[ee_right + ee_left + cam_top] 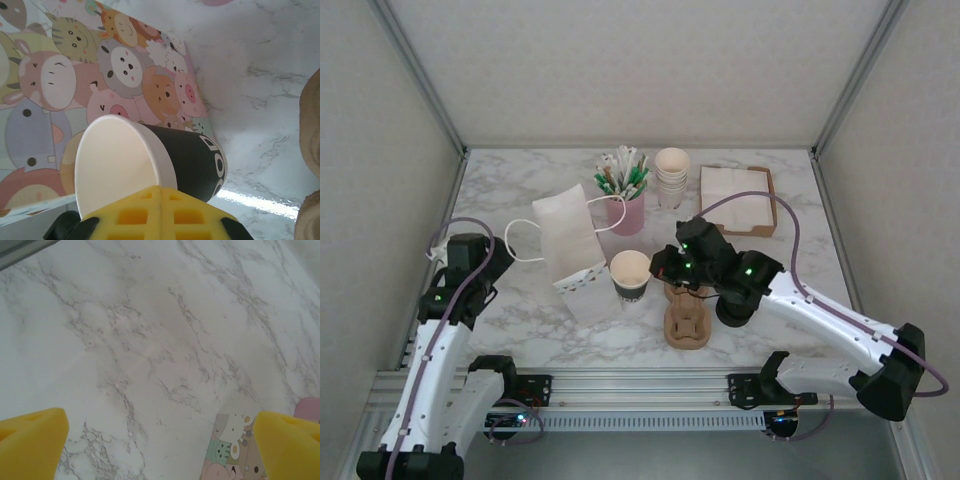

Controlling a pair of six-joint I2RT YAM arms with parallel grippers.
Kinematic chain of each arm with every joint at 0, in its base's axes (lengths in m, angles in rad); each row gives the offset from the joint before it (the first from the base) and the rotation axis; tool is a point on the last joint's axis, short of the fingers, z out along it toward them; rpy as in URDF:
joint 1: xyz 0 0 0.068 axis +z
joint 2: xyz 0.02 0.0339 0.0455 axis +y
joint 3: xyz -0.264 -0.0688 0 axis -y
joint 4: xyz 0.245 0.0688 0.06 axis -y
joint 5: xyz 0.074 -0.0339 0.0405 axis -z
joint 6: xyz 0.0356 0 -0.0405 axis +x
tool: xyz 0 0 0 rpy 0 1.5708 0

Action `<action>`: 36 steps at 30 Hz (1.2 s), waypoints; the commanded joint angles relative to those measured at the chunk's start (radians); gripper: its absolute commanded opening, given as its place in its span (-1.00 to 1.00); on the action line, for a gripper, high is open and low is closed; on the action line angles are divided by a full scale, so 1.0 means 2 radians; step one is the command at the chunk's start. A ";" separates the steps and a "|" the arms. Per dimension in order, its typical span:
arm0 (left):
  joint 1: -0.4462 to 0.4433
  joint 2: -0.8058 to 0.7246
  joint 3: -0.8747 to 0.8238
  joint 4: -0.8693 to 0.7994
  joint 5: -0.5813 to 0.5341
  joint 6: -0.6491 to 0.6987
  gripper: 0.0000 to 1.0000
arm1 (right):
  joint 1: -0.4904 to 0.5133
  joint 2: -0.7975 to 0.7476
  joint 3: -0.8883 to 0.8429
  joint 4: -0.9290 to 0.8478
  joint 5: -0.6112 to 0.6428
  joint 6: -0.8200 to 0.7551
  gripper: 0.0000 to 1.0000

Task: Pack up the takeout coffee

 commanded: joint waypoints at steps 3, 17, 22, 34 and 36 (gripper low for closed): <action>0.005 0.037 0.033 0.011 0.003 0.043 0.94 | 0.011 0.012 0.010 0.007 0.031 0.006 -1.00; 0.006 0.062 0.050 0.030 0.030 0.102 0.97 | 0.011 0.047 -0.002 -0.014 0.134 -0.049 -1.00; 0.006 0.041 0.038 0.039 0.030 0.097 0.98 | 0.005 0.081 -0.007 0.052 0.118 -0.061 -1.00; 0.007 0.031 0.032 0.048 0.035 0.108 0.99 | -0.056 0.147 0.006 0.131 0.099 -0.090 -1.00; 0.008 0.032 0.031 0.049 0.036 0.109 1.00 | -0.067 0.154 0.007 0.138 0.097 -0.089 -1.00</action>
